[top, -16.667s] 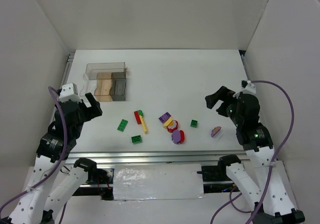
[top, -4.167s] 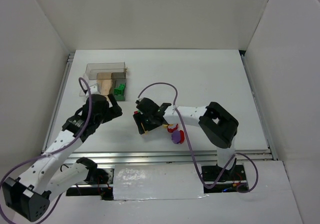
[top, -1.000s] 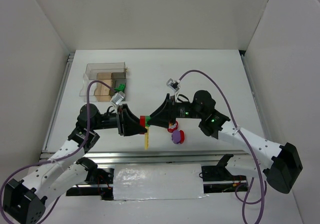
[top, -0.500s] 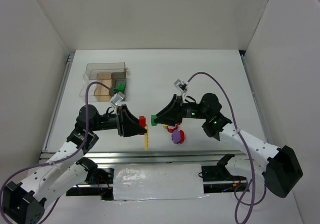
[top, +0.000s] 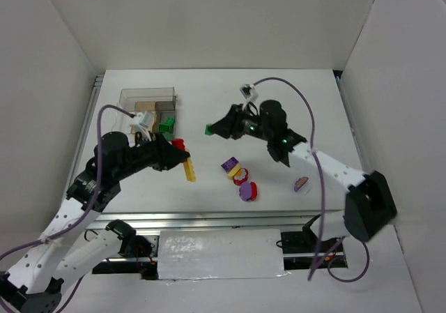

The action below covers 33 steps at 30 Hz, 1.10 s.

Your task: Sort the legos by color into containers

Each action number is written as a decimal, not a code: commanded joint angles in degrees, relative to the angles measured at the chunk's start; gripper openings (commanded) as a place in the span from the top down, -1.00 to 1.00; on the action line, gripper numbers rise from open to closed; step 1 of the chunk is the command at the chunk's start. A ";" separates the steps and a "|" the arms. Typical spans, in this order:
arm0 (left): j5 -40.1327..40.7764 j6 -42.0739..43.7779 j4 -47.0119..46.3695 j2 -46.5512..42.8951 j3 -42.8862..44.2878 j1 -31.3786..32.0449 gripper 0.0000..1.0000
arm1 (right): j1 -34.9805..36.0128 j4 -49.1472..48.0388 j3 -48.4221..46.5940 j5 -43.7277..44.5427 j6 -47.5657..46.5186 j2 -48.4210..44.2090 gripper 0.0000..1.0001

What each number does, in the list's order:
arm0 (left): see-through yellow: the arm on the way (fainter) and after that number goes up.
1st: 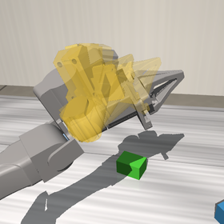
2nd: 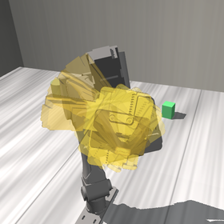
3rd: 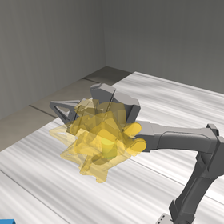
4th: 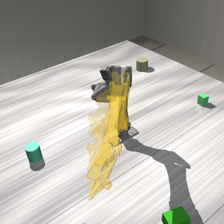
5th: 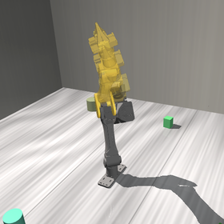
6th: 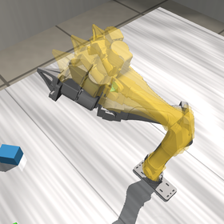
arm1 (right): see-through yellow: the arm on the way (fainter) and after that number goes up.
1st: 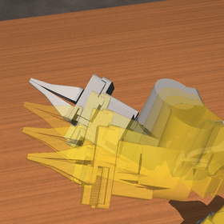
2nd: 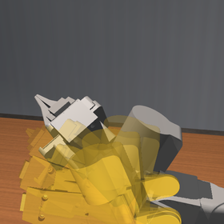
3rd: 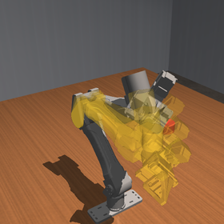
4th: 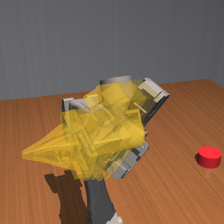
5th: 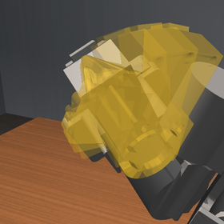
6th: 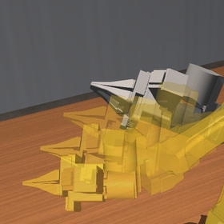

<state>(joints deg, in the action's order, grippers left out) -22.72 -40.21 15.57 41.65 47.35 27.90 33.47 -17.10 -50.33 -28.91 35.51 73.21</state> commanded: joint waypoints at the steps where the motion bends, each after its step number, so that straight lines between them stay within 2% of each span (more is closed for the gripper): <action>1: 28.05 1.80 21.85 -1.48 8.36 -0.30 1.00 | -0.25 12.87 -10.90 14.32 0.09 13.41 1.00; 2: 30.17 1.62 23.17 -2.00 8.98 -0.22 1.00 | 0.01 13.58 -17.98 13.01 0.35 20.93 1.00; 4: 32.56 1.88 24.94 -3.15 10.04 -0.30 1.00 | 1.32 15.86 -25.57 10.37 1.23 27.83 1.00; 5: 32.83 2.49 25.29 -3.33 10.56 -0.39 1.00 | 2.03 16.57 -32.92 9.93 1.32 33.87 1.00; 7: 32.83 3.55 25.13 -3.85 10.57 -0.48 1.00 | 3.69 18.49 -43.30 9.75 1.32 39.53 1.00; 10: 31.17 6.62 21.53 -6.05 8.73 -0.57 1.00 | 4.93 18.77 -54.04 8.78 2.63 51.11 1.00; 13: 31.16 9.44 19.32 -7.37 6.70 -0.74 1.00 | 5.46 19.30 -63.36 9.57 4.04 58.94 0.99; 15: 31.86 10.23 18.88 -7.72 5.30 -0.83 1.00 | 5.99 20.79 -68.30 10.44 4.22 62.56 0.92; 16: 32.03 10.41 18.27 -7.90 4.68 -0.74 1.00 | 6.16 21.58 -72.24 10.62 4.48 65.63 0.81; 18: 32.21 10.24 17.39 -8.68 3.10 -0.92 1.00 | 6.16 19.93 -74.73 9.05 6.32 67.84 0.75; 20: 33.52 9.97 18.53 -9.13 3.45 -1.01 1.00 | 6.60 20.18 -78.51 9.30 6.42 70.22 0.51; 21: 34.23 9.80 18.53 -9.39 3.45 -1.01 1.00 | 6.69 20.44 -79.39 10.09 6.24 70.84 0.27; 22: 34.76 9.53 18.79 -9.65 3.45 -1.01 1.00 | 6.87 20.70 -80.45 10.79 6.24 71.45 -0.28; 24: 34.24 9.80 18.53 -10.44 3.27 -1.09 1.00 | 6.87 19.92 -80.72 10.80 6.42 71.55 -0.93; 25: 33.97 9.80 18.35 -10.53 3.18 -1.18 1.00 | 6.87 19.57 -80.46 10.80 6.50 70.94 -0.99; 29: 32.04 10.50 17.83 -10.45 3.27 -1.44 1.00 | 6.52 18.42 -79.67 9.48 5.02 66.55 -0.99; 31: 30.20 10.76 16.95 -10.80 3.18 -1.53 1.00 | 5.90 17.29 -75.21 8.08 3.61 60.32 -0.99; 32: 29.49 10.85 15.73 -11.58 3.10 -1.53 1.00 | 5.64 12.67 -71.70 5.55 3.34 57.60 -0.99; 33: 27.75 10.94 15.02 -12.02 2.92 -1.53 1.00 | 5.12 9.92 -63.49 3.44 2.99 51.39 -0.99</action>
<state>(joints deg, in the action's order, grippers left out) 8.64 -31.20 35.55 31.18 50.19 26.70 39.48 1.65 -122.26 -20.27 40.49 139.90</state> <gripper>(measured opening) 0.472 0.994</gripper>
